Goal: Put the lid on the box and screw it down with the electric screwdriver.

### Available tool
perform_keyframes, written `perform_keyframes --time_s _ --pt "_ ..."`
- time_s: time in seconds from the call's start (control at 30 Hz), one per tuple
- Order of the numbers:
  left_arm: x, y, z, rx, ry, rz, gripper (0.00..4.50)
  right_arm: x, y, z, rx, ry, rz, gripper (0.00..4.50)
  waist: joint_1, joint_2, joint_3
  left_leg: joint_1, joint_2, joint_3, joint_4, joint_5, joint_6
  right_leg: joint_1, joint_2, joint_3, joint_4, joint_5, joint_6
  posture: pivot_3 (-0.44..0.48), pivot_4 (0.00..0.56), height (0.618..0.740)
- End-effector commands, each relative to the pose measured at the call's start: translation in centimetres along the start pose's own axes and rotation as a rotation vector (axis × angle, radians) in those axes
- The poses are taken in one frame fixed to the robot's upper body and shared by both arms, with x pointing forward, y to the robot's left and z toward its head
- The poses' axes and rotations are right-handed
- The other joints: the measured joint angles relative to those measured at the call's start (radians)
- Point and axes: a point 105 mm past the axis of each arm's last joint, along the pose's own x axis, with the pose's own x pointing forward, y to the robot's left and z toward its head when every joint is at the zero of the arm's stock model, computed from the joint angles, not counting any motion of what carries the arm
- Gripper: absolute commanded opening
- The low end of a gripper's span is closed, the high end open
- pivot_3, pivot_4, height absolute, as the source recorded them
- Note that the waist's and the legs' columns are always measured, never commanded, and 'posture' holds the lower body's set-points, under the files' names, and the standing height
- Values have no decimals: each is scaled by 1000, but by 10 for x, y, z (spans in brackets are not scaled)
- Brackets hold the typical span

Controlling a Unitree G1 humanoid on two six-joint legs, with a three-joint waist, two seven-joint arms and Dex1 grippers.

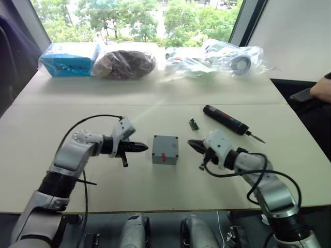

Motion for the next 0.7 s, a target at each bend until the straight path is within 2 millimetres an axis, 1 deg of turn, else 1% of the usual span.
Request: perform_keyframes --time_s 0.03,0.07,0.13,0.2,0.23,0.27,0.4,0.43,0.57,0.67,0.7 --pt "-21 -7 41 63 -88 -34 0 -12 -17 21 39 -77 -92 60 -2 0 0 0 0 0 0 0 0 0 0 0 0 0 0 0 150 740" --pt "-23 -13 51 107 -79 -53 0 -18 -26 20 79 -85 -129 297 -3 0 0 0 0 0 0 0 0 0 0 0 0 0 0 0 150 740" --pt "-25 -21 60 165 -62 -83 0 -25 -37 16 129 -85 -177 789 -3 0 0 0 -1 1 0 0 0 0 0 0 0 0 0 0 150 740" --pt "-21 -33 62 220 -36 -137 0 -28 -38 2 162 -40 -191 1644 -2 0 0 0 -1 1 0 0 0 0 0 0 0 0 0 0 150 740" --pt "-17 -38 62 248 -21 -161 0 -29 -39 -6 181 -14 -206 1923 -1 0 0 0 -1 1 0 0 0 0 0 0 0 0 0 0 150 740" --pt "-14 -41 63 270 -11 -179 0 -30 -39 -12 187 8 -215 2439 0 0 0 1 -1 1 0 0 0 1 0 0 0 0 0 0 150 740" --pt "-8 -46 62 308 4 -198 0 -30 -35 -18 231 23 -213 4086 -3 1 0 1 -1 1 0 0 0 1 0 1 0 -1 -1 0 150 740" --pt "-7 -48 62 311 5 -205 0 -30 -33 -21 242 31 -208 4412 -5 1 0 1 -1 1 0 0 0 1 0 1 0 0 -1 0 150 740" --pt "-1 -54 57 318 14 -232 0 -29 -30 -35 267 66 -213 4412 -5 1 0 1 -1 0 -1 0 0 1 1 1 0 0 0 0 150 740" --pt "2 -56 54 306 15 -238 0 -29 -31 -41 272 72 -218 3794 -4 1 0 1 -1 1 -1 0 0 1 1 1 0 0 0 0 150 740" --pt "3 -55 53 304 15 -237 0 -28 -31 -43 279 74 -219 3483 -3 1 0 1 -1 1 0 0 0 1 1 1 0 0 0 0 150 740"
